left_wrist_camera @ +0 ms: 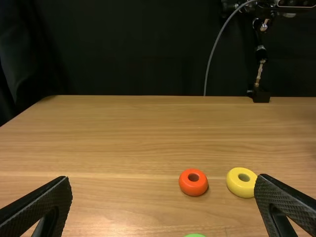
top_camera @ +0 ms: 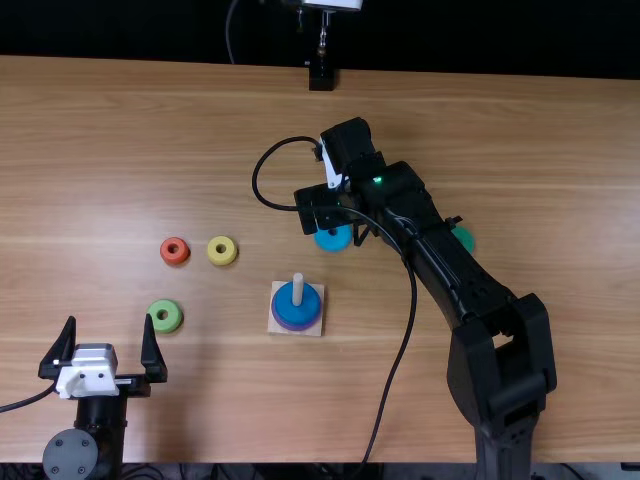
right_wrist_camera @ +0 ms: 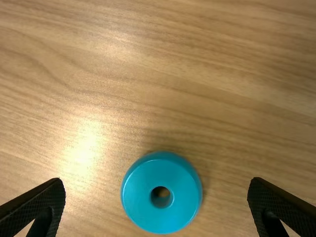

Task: Build the Hanoi tower: stack the rings onto the peg from bottom to top in this color order: purple, dark blue, light blue, dark green, light green, yellow, orange.

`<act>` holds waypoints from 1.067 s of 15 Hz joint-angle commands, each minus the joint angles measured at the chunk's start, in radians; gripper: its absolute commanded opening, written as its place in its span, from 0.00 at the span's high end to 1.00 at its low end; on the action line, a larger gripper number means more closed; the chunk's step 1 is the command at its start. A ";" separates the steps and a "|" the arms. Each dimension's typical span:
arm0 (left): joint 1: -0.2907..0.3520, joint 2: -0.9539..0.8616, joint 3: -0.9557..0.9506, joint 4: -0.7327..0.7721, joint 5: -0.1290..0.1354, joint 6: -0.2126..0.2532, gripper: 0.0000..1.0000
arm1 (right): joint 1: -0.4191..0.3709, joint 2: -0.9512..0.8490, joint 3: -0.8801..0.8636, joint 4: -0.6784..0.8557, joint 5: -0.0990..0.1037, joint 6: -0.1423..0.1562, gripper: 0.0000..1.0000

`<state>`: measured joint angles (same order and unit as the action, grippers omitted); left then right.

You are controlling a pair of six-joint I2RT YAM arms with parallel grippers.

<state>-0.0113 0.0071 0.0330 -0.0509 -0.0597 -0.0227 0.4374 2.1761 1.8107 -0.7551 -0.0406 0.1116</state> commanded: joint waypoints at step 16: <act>0.010 -0.007 -0.033 -0.039 0.017 0.012 0.00 | -0.017 0.102 0.004 -0.061 0.009 0.004 0.00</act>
<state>-0.0113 0.0071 0.0330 -0.0509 -0.0597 -0.0227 0.4374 2.2562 1.8023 -0.8162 -0.0368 0.1108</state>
